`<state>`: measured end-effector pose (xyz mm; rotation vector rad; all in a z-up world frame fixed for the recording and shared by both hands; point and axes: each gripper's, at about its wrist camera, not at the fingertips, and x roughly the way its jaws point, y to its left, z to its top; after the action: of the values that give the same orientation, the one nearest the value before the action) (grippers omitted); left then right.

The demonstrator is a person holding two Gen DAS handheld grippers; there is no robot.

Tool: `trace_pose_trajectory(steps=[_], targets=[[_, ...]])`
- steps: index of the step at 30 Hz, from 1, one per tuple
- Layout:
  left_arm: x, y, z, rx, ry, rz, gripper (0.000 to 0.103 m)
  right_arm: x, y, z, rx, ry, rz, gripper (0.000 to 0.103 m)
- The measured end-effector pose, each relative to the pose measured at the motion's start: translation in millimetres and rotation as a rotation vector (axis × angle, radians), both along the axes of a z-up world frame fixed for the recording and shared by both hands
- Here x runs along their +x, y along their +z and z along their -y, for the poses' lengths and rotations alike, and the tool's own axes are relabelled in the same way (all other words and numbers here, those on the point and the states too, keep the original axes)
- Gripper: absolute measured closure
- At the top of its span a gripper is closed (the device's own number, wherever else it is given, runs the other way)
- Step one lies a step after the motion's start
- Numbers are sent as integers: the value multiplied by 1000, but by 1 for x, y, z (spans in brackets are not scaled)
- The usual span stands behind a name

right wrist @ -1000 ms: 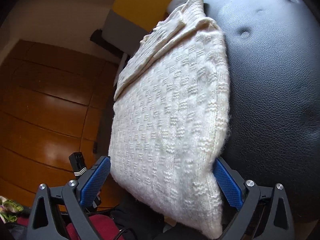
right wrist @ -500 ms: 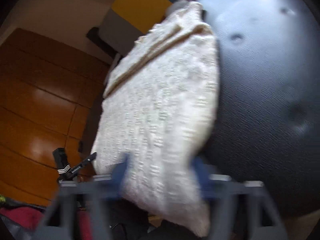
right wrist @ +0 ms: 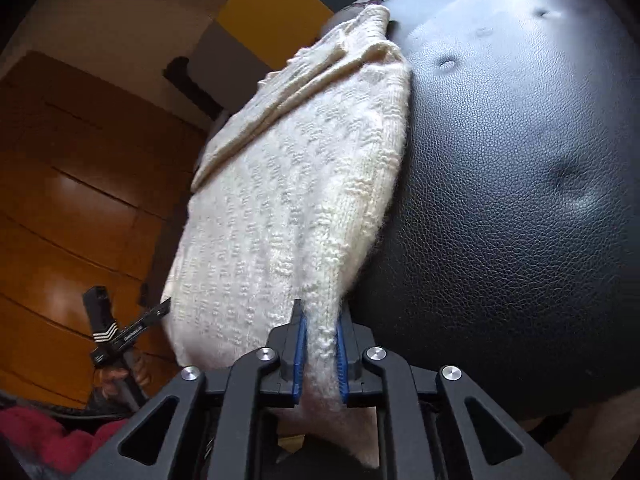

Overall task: Fold clothes
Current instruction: 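Fold the hem toward the collar with the right gripper while the left gripper pinches the hem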

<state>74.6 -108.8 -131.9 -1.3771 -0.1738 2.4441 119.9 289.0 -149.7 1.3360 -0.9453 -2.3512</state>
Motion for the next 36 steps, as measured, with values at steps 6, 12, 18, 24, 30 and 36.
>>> trace_pose_trajectory(steps=[6, 12, 18, 24, 30, 36], targets=[[27, 16, 25, 260, -66, 19, 96, 15, 16, -3, -91, 43, -16, 91], [18, 42, 43, 430, -91, 5, 96, 17, 41, -7, -193, 49, -87, 91], [-34, 85, 55, 612, -75, -106, 96, -26, 73, -19, -256, 7, -182, 91], [-134, 111, 52, 679, -25, -210, 96, -125, 101, -18, -258, -23, -251, 91], [-261, 37, 50, 607, 216, -20, 96, -242, 65, -51, -213, -143, -135, 91], [-265, -18, 47, 481, 216, 90, 96, -268, 16, -58, -170, -115, -16, 92]])
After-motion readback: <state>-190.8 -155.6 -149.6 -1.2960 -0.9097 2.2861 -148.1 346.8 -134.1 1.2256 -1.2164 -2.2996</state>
